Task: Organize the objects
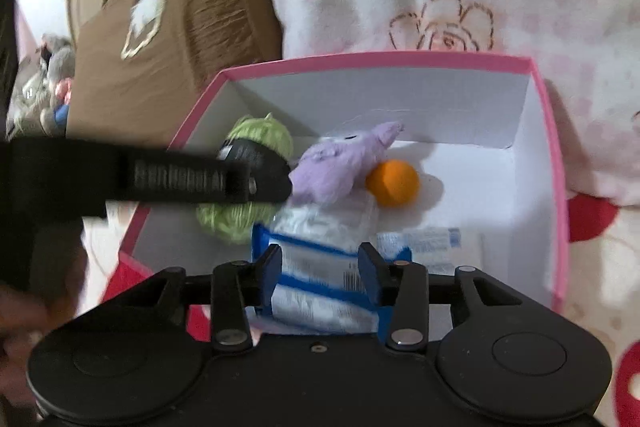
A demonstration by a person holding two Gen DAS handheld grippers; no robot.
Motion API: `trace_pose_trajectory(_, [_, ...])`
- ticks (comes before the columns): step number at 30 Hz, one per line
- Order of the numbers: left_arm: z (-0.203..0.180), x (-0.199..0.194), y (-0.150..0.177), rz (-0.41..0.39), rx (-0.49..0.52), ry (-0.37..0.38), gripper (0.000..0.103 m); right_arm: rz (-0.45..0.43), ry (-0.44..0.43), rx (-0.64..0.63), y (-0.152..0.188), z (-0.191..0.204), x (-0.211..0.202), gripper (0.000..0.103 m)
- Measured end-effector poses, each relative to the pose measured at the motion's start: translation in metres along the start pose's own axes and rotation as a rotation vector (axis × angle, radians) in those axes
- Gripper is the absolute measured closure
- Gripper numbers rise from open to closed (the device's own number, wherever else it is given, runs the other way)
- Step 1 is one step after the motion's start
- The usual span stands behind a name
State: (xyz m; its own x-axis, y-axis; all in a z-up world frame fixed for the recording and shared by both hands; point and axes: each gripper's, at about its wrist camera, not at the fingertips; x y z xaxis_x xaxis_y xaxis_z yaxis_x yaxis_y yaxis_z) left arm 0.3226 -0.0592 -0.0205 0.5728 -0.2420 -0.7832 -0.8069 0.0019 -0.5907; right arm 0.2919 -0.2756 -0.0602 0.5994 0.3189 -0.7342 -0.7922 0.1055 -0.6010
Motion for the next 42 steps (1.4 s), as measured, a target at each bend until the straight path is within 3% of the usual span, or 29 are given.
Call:
trace_pose_trajectory(8, [-0.007,-0.059,0.014,-0.028,0.01,0.005,0.072,-0.101,0.008,0.036,0.03,-0.009,-0.052,0.051])
trace_pose_trajectory(17, [-0.005,-0.111,0.035,-0.03,0.02,0.003,0.066,-0.109,0.044,0.036,0.041,-0.002,-0.093,0.05])
trace_pose_trajectory(22, [-0.005,-0.137,0.05,-0.018,0.051,-0.021,0.061,-0.103,0.076,-0.005,0.046,0.017,-0.126,0.044])
trace_pose_trajectory(24, [-0.005,-0.146,0.055,-0.012,0.056,-0.023,0.056,-0.097,0.082,-0.004,0.048,0.022,-0.14,0.034])
trace_pose_trajectory(29, [-0.01,-0.172,0.073,-0.023,0.083,-0.028,0.042,-0.078,0.097,-0.05,0.06,0.038,-0.168,0.032])
trace_pose_trajectory(42, [-0.002,-0.216,0.115,-0.02,0.074,-0.017,0.025,-0.101,0.16,-0.074,0.094,0.063,-0.214,0.022])
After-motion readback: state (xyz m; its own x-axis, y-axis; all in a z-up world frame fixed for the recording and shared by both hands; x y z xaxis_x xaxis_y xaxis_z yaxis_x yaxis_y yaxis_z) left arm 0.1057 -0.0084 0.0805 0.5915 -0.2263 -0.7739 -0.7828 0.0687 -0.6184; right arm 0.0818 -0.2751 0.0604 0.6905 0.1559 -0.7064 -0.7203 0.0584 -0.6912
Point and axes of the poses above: each gripper's, at about its wrist camera, not at the fingertips, and x roughly the way its jaws point, z to its left, y to its underside, and after that the axes turned 5 degrees about x, right-handed
